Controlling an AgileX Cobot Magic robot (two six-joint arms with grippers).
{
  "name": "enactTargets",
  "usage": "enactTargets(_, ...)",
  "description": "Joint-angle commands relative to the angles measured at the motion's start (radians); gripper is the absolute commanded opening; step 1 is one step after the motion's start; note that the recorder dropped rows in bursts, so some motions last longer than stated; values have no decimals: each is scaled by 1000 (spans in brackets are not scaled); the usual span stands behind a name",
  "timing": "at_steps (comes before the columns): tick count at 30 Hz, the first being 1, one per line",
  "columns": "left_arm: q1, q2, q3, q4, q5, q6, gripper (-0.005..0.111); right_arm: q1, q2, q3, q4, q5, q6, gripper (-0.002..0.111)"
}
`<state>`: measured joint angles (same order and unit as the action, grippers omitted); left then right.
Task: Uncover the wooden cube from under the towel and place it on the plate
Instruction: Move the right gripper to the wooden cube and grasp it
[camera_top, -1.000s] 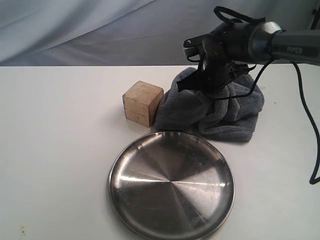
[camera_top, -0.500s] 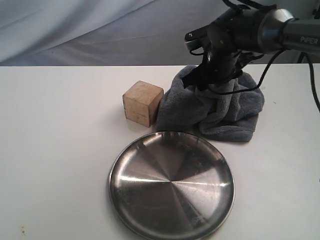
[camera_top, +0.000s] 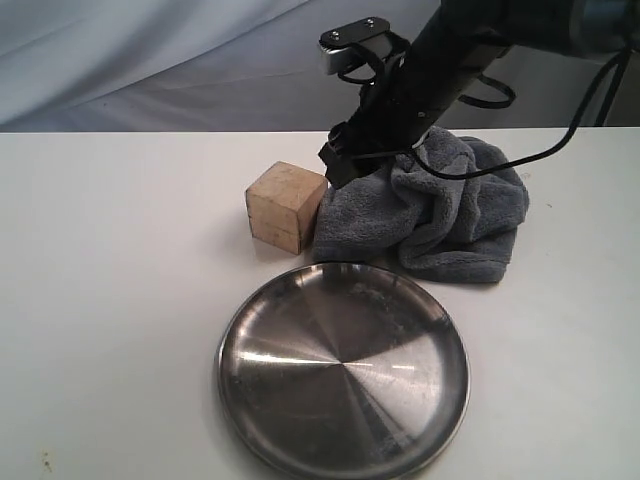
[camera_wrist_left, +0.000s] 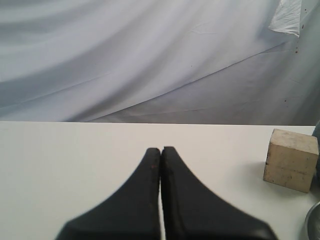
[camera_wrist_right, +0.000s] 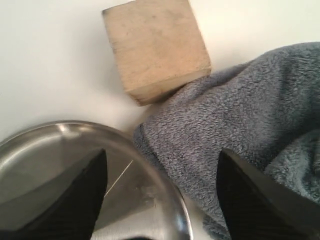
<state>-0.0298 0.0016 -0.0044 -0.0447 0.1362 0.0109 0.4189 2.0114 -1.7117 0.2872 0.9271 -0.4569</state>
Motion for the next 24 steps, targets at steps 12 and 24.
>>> enactTargets(12, 2, -2, 4, 1, -1, -2, 1, 1, 6, 5, -14, 113, -66, 59)
enactTargets(24, 2, -2, 4, 1, -1, -2, 1, 47, 102, -150, -244, 93, 44, 59)
